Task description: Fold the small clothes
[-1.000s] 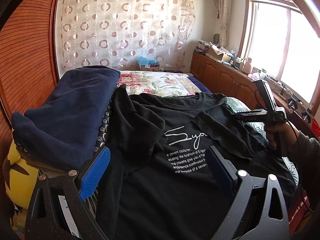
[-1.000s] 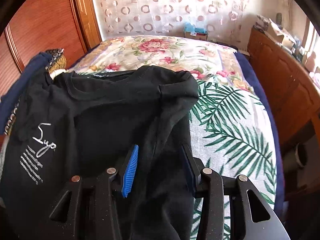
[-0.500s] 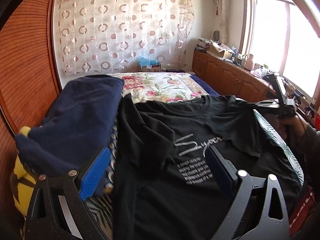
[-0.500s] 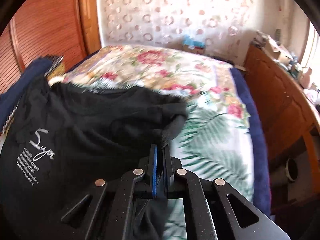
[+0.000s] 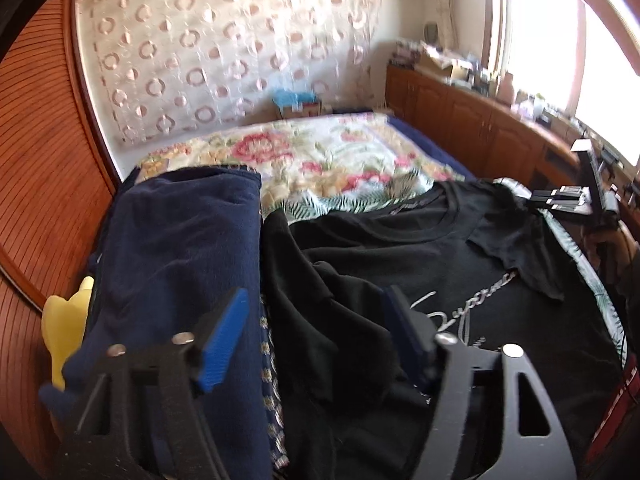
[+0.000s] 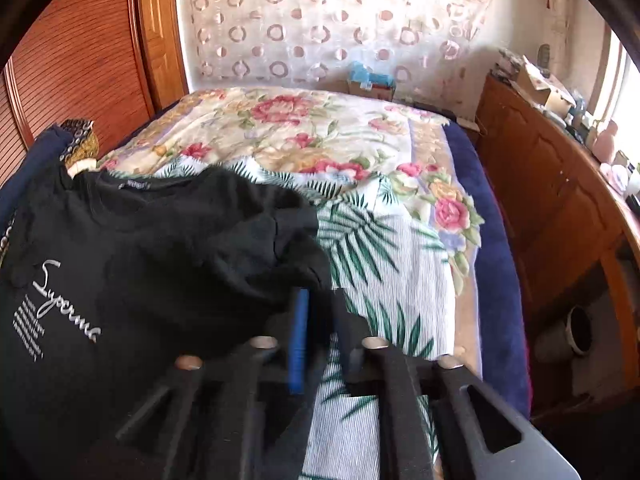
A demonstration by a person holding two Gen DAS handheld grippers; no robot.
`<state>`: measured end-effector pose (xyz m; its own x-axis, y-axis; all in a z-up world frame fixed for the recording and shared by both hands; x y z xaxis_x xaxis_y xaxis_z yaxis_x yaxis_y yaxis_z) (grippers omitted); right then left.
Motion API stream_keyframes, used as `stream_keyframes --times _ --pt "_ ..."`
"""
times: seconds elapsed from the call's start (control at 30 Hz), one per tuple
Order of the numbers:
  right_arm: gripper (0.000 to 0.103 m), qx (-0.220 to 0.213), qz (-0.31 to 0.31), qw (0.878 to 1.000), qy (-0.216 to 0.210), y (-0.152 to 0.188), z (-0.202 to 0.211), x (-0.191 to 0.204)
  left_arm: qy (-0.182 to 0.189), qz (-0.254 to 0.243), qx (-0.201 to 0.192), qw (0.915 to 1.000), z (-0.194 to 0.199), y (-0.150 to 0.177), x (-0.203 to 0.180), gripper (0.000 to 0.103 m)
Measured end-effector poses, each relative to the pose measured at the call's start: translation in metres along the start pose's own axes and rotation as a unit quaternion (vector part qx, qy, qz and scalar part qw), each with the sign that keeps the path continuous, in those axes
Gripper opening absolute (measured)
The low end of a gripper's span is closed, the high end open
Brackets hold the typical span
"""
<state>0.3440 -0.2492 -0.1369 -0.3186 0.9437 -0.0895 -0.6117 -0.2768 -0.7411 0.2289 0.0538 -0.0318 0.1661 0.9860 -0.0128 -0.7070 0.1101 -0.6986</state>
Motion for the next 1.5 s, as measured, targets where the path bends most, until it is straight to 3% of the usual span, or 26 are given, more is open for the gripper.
stream_keyframes --times 0.07,0.13,0.3,0.53,0.63,0.8,0.87,0.93,1.2,1.3,1.43,1.5 --pt "0.039 -0.011 0.0 1.0 -0.009 -0.005 -0.003 -0.001 -0.006 -0.004 0.022 0.9997 -0.014 -0.009 0.005 0.053" --pt "0.046 -0.01 0.0 1.0 -0.021 -0.004 -0.011 -0.002 -0.015 -0.009 0.042 0.999 -0.027 -0.018 0.005 0.053" --pt "0.046 0.014 0.02 1.0 -0.013 -0.001 -0.04 -0.006 -0.036 -0.029 0.079 0.9958 -0.055 -0.039 0.007 0.053" --pt "0.047 0.003 0.009 1.0 -0.029 -0.001 -0.047 -0.014 -0.051 -0.058 0.1 0.992 -0.075 -0.057 0.002 0.053" --pt "0.048 0.004 0.011 1.0 -0.025 -0.001 -0.046 -0.012 -0.059 -0.073 0.106 0.9899 -0.079 -0.06 0.002 0.046" --pt "0.049 0.005 0.016 1.0 -0.014 0.0 -0.042 -0.005 -0.073 -0.101 0.124 0.9844 -0.084 -0.061 0.0 0.044" --pt "0.049 0.005 0.013 1.0 -0.018 0.001 -0.042 -0.005 -0.079 -0.115 0.129 0.9817 -0.084 -0.062 -0.001 0.034" --pt "0.05 0.006 0.01 1.0 -0.021 0.0 -0.042 -0.006 -0.073 -0.113 0.135 0.9816 -0.084 -0.064 0.001 0.031" --pt "0.05 0.006 0.009 1.0 -0.022 0.0 -0.042 -0.007 -0.07 -0.122 0.14 0.9802 -0.084 -0.065 0.0 0.03" --pt "0.05 0.006 0.009 1.0 -0.022 0.0 -0.042 -0.007 -0.065 -0.132 0.158 0.9764 -0.097 -0.061 -0.002 0.03" --pt "0.051 0.006 0.009 1.0 -0.022 0.0 -0.042 -0.007 -0.089 -0.148 0.174 0.9695 -0.109 -0.06 -0.004 0.03" --pt "0.051 0.006 0.01 1.0 -0.022 0.0 -0.042 -0.007 -0.094 -0.156 0.167 0.9691 -0.107 -0.061 -0.006 0.006"
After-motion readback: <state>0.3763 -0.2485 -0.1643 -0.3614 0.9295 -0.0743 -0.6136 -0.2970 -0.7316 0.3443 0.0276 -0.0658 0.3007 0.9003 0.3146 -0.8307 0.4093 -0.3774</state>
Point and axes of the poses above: each gripper's, at about its wrist camera, not at the fingertips, and z roughly against the way its jaws point, x to its left, y to its underside, the point moved 2 cm from there along -z, roughly the way its jaws point, and after that the axes turned 2 degrees about z, right-handed, at the moved point
